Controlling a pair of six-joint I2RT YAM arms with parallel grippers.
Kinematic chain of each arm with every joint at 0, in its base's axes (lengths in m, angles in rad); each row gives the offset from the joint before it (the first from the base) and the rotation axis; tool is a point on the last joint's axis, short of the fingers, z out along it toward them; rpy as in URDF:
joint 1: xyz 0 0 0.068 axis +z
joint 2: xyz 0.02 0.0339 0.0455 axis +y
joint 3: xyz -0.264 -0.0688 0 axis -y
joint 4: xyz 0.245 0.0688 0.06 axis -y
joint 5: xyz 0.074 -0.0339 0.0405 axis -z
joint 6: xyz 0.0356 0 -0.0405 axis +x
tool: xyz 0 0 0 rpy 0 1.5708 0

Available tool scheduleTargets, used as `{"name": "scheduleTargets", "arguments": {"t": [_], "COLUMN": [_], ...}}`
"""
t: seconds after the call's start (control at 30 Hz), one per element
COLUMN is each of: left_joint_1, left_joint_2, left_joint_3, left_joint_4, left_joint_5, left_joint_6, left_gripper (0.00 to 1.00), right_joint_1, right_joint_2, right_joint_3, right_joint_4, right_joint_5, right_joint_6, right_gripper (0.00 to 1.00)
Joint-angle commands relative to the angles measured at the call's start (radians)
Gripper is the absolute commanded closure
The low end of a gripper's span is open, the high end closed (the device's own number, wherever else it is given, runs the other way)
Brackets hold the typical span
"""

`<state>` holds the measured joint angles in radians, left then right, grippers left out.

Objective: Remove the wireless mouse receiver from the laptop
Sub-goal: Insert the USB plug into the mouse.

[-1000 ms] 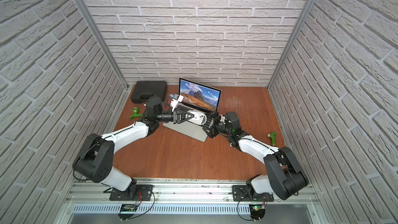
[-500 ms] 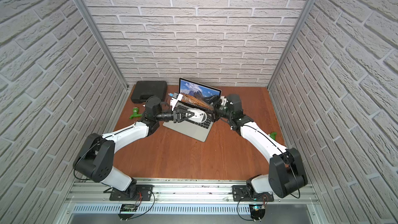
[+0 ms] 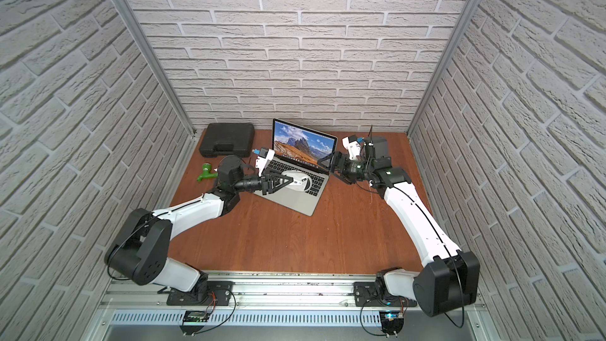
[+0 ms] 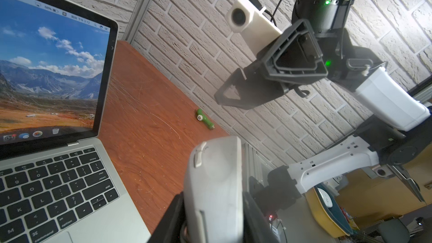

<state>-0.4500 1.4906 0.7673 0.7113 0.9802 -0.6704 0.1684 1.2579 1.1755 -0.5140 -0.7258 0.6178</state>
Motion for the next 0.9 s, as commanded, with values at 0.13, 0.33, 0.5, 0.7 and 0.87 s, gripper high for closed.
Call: {"name": "scheduleTargets", "arguments": {"t": [0.13,0.33,0.5,0.7,0.87], "left_joint_1": [0.002,-0.001,-0.004,-0.014,-0.025], "left_joint_2": [-0.049,-0.085,-0.089,-0.074,-0.072], "left_joint_3": [-0.039,-0.096,-0.12,-0.119,-0.124], "left_joint_4": [0.172,0.22,0.25,0.296,0.318], "left_joint_5": [0.012,-0.046,-0.087,-0.107,-0.122], "left_joint_6": [0.051,0.11,0.138,0.154,0.174], "left_gripper": [1.0,1.0,1.0,1.0,1.0], "right_joint_1": [0.009,0.006,0.026,0.121,0.188], "right_joint_2": [-0.086,-0.016,-0.012,0.088,0.214], "right_joint_3": [-0.101,-0.161,-0.301,-0.398,-0.435], "right_joint_4": [-0.042,0.264,0.567,0.918,1.25], "right_joint_5": [-0.164,-0.2,-0.161,-0.136,-0.059], "right_joint_6": [-0.305,0.276,0.685,0.986,1.22], "right_gripper": [0.06,0.04,0.01,0.01,0.03]}}
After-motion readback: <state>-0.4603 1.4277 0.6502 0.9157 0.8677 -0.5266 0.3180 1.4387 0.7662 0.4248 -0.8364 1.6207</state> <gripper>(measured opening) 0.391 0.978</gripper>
